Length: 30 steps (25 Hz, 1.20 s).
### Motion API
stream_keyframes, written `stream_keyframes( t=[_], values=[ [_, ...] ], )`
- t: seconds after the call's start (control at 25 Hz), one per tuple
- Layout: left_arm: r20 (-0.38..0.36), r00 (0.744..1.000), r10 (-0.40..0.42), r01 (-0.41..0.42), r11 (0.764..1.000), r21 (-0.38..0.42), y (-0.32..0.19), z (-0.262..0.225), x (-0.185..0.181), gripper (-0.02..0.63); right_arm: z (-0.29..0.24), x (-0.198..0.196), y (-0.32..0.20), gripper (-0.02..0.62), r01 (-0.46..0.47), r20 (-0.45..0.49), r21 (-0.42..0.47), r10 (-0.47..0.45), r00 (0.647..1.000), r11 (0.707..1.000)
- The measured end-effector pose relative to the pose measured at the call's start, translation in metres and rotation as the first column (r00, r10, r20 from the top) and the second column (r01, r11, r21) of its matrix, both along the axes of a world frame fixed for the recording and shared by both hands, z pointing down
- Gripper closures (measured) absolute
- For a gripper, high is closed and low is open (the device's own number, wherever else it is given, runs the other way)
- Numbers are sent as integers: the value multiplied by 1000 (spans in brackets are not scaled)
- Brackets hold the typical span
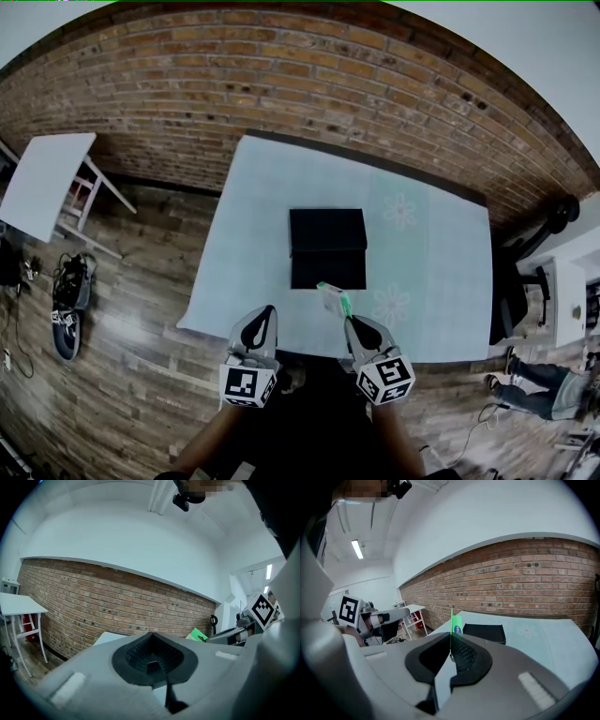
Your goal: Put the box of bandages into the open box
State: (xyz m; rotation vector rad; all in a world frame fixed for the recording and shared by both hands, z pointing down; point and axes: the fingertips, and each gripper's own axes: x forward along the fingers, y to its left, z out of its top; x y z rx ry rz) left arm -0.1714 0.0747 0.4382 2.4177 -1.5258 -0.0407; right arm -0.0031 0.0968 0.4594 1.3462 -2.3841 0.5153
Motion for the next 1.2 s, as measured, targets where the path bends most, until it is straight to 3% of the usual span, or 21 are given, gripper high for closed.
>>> stream_keyframes(
  t=[0.48, 1.2],
  values=[
    [-3, 1000, 12, -12, 1000, 5, -8, -3, -8, 608, -12, 5, -25, 588, -45, -6, 40, 46, 999, 998],
    [44, 999, 32, -32, 999, -3, -80, 0, 29, 607, 33, 28, -89, 588, -29, 27, -56, 30, 999, 998]
  ],
)
